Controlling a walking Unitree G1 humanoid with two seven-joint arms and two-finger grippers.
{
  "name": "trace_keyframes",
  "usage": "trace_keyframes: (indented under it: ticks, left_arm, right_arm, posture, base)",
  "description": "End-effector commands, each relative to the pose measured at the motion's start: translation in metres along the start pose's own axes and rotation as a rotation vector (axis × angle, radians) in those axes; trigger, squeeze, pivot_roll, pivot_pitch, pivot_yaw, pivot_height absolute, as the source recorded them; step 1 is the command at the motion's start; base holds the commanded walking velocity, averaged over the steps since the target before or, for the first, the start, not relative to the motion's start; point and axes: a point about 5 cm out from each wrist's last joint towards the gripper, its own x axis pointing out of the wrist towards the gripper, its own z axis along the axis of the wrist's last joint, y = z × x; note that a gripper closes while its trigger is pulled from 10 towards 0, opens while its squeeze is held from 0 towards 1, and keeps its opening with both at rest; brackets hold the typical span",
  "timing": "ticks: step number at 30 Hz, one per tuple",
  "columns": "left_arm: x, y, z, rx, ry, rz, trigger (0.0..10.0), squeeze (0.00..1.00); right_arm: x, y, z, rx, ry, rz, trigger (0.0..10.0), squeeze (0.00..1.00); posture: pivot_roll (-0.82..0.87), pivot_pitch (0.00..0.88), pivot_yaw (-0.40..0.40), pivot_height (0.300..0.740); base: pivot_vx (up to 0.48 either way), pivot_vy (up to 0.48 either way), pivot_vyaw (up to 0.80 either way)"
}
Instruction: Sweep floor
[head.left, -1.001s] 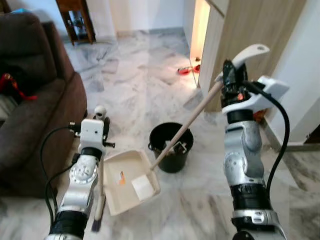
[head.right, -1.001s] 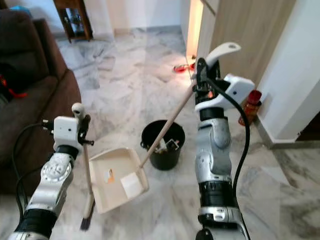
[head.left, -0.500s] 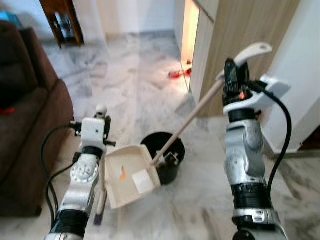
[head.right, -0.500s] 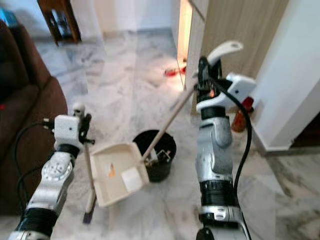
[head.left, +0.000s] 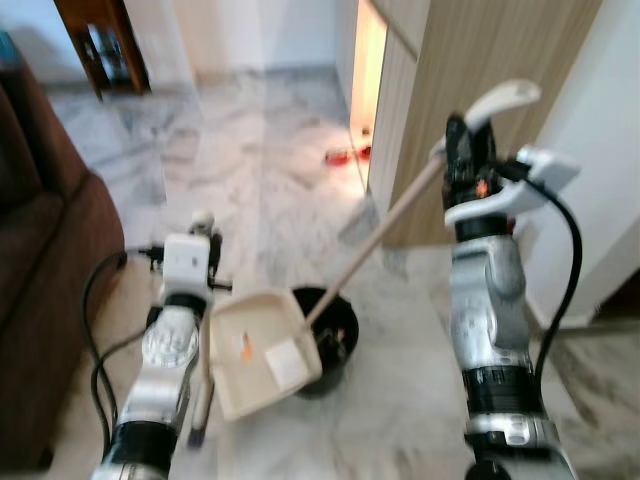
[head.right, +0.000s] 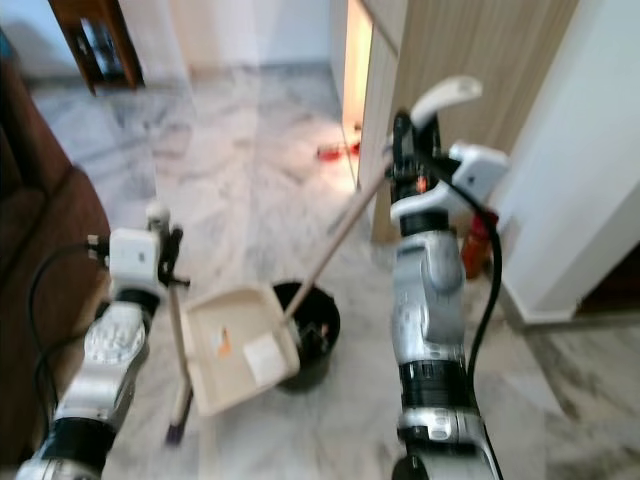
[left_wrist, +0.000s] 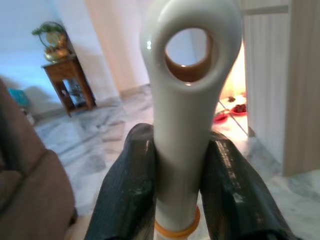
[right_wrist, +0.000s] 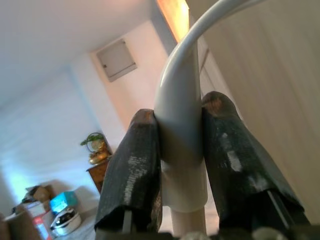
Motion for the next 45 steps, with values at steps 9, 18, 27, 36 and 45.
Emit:
trace_keyframes:
  ticks: [9, 18, 27, 36, 45]
  left_arm:
    - [0.007, 0.000, 0.014, 0.001, -0.059, -0.003, 10.0, 0.00]
    - [0.007, -0.001, 0.014, -0.003, -0.059, 0.000, 10.0, 0.00]
    - [0.006, 0.000, 0.015, -0.008, -0.071, 0.010, 10.0, 0.00]
    - [0.005, -0.002, 0.015, -0.012, -0.072, 0.003, 10.0, 0.00]
    - [0.004, -0.003, 0.015, -0.015, -0.078, -0.001, 10.0, 0.00]
  right_arm:
    - [0.007, 0.008, 0.010, 0.029, -0.057, 0.018, 10.0, 0.00]
    - [0.009, 0.007, 0.013, 0.019, -0.065, 0.019, 10.0, 0.00]
    - [0.010, 0.009, 0.019, -0.021, -0.088, 0.046, 10.0, 0.00]
    - [0.009, 0.029, 0.026, -0.128, -0.151, 0.172, 10.0, 0.00]
    - [0.010, 0.059, 0.037, -0.319, -0.254, 0.357, 10.0, 0.00]
  posture:
    - [0.08, 0.019, 0.036, 0.740]
    - [0.08, 0.027, 0.033, 0.740]
    - [0.07, 0.043, 0.034, 0.740]
    - [0.07, 0.044, 0.036, 0.740]
    - [0.07, 0.030, 0.037, 0.740]
  base:
    - [0.409, 0.000, 0.00]
    - [0.407, 0.000, 0.00]
    - [0.166, 0.000, 0.00]
    - [0.000, 0.000, 0.00]
    - [0.000, 0.000, 0.00]
